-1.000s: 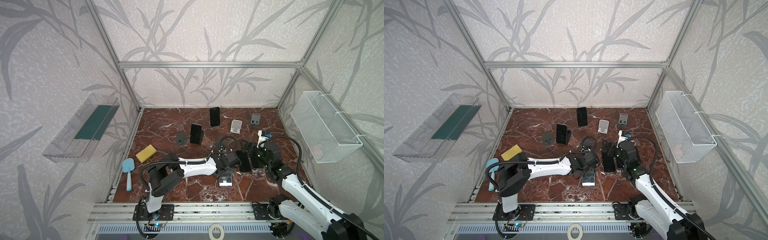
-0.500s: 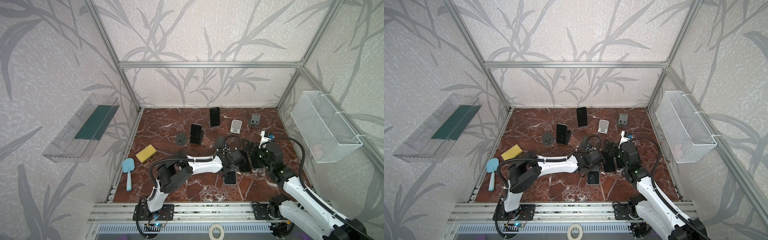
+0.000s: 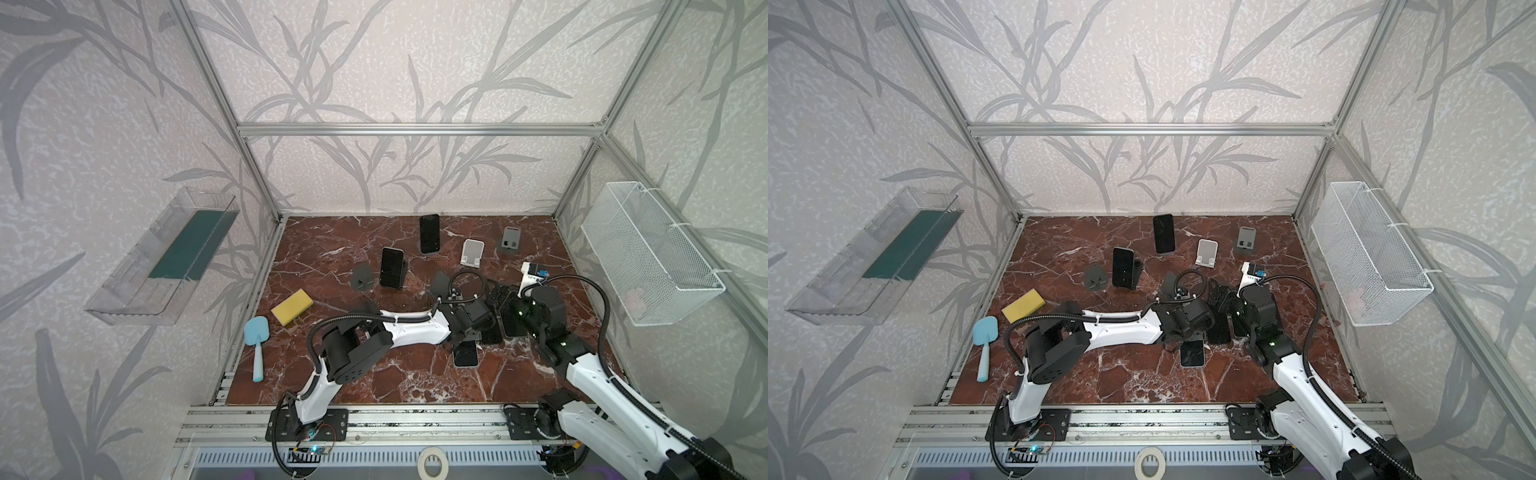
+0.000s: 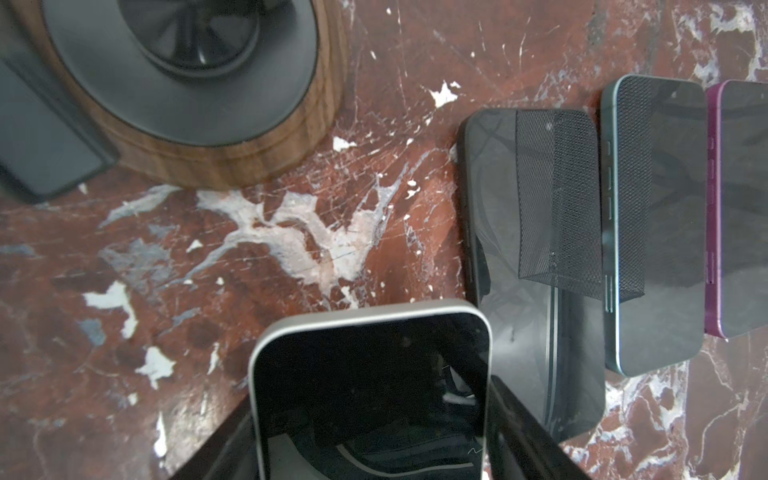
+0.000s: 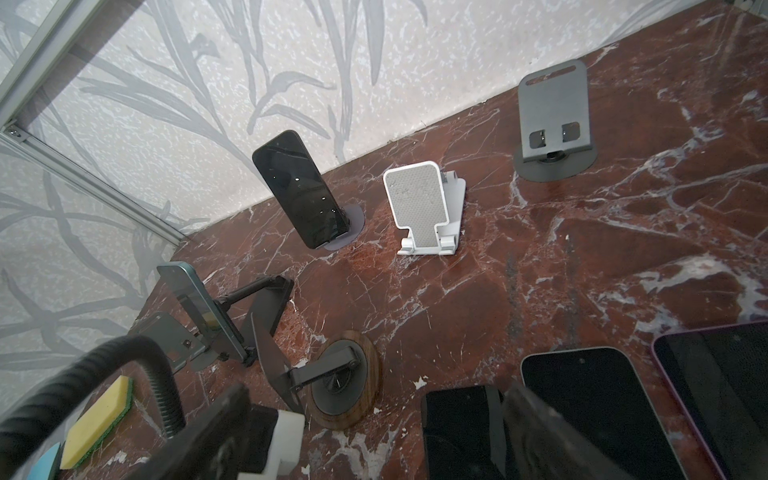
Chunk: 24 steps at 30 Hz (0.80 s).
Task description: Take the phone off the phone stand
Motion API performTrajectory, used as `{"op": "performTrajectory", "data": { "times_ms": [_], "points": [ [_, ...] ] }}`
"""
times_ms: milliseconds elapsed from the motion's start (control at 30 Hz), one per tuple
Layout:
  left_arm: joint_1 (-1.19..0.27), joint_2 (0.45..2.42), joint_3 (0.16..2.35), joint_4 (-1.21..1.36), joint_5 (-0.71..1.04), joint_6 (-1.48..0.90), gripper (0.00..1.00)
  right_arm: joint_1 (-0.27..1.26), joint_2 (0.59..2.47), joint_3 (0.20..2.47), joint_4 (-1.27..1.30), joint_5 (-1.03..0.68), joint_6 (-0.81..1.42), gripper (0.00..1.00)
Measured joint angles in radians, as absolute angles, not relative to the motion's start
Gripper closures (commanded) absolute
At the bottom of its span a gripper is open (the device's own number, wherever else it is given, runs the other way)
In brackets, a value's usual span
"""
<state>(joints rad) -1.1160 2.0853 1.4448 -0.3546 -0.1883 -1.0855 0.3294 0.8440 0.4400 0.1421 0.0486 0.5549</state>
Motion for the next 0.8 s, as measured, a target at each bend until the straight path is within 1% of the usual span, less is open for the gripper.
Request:
{"op": "performTrajectory", "data": {
  "times_ms": [200, 800],
  "points": [
    [-1.11, 2.093, 1.456, -0.35, -0.175, -1.088, 0.47, 0.329, 0.831, 0.44, 0.142, 0.049, 0.554, 0.05],
    [-1.103, 2.104, 1.469, -0.35, -0.175, -1.084, 0.41, 0.329, 0.828, 0.434, 0.146, 0.048, 0.556, 0.06]
  ]
}}
